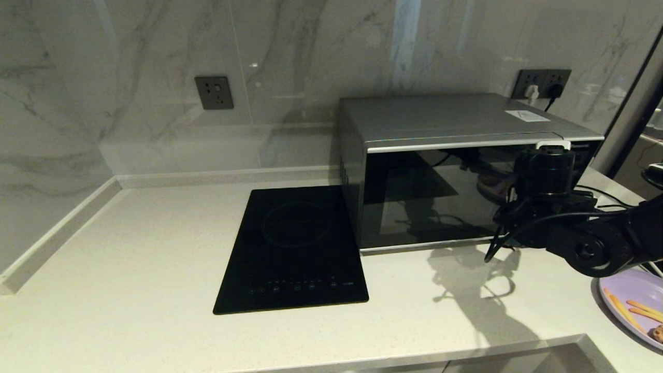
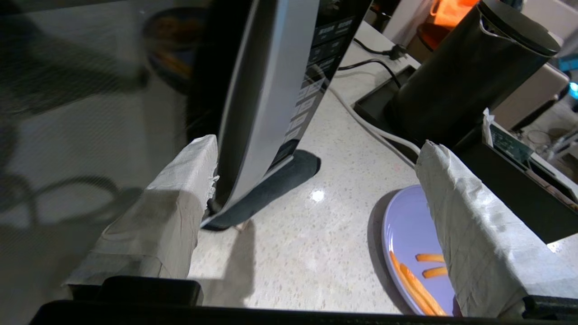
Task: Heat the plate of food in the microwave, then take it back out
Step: Open the microwave oven
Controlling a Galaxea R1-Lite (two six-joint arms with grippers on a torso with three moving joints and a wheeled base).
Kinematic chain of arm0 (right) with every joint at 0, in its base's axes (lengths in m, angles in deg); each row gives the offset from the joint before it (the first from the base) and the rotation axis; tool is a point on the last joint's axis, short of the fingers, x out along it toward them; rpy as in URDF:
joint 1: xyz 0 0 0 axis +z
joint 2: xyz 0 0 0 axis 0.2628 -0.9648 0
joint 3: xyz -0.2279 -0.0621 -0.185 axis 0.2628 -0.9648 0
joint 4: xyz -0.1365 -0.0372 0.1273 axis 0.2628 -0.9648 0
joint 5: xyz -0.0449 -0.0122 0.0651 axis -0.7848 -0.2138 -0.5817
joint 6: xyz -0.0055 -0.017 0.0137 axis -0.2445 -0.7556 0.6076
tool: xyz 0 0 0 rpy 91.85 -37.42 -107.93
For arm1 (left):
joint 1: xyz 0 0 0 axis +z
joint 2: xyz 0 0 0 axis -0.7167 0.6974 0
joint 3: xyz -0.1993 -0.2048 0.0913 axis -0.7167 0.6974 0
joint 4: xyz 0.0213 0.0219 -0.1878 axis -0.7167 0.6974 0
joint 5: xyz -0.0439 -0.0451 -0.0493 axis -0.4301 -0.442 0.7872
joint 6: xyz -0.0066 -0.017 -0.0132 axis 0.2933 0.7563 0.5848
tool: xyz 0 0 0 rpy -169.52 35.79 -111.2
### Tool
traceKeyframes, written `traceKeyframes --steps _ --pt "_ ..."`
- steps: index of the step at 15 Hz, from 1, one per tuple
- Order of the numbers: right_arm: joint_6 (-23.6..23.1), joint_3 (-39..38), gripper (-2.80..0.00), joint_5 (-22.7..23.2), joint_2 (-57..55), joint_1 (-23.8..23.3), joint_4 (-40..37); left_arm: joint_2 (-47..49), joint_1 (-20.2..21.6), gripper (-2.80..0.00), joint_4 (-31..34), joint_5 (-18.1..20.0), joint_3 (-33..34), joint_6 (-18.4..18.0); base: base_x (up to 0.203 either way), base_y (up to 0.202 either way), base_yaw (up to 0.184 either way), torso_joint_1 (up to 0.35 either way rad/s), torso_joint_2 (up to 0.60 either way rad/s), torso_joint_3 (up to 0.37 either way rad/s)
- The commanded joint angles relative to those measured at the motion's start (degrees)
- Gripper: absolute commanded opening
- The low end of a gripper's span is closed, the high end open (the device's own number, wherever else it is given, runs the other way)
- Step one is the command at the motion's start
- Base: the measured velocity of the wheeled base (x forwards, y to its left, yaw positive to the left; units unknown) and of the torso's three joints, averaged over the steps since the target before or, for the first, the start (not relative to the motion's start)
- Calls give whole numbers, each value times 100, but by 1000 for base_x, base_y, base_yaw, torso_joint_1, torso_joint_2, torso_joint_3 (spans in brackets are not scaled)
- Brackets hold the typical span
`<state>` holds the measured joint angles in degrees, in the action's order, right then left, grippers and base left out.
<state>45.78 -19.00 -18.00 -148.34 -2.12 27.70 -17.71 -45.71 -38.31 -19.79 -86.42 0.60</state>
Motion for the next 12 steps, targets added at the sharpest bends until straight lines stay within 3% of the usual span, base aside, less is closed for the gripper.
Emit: traceKeyframes --steps 1,12 --pt "6 117 0 -16 -239 -200 22 9 1 -280 -2 -3 0 6 0 0 0 0 0 0" --pt "7 445 0 272 -740 -502 17 9 1 -280 -2 -3 0 6 0 0 0 0 0 0"
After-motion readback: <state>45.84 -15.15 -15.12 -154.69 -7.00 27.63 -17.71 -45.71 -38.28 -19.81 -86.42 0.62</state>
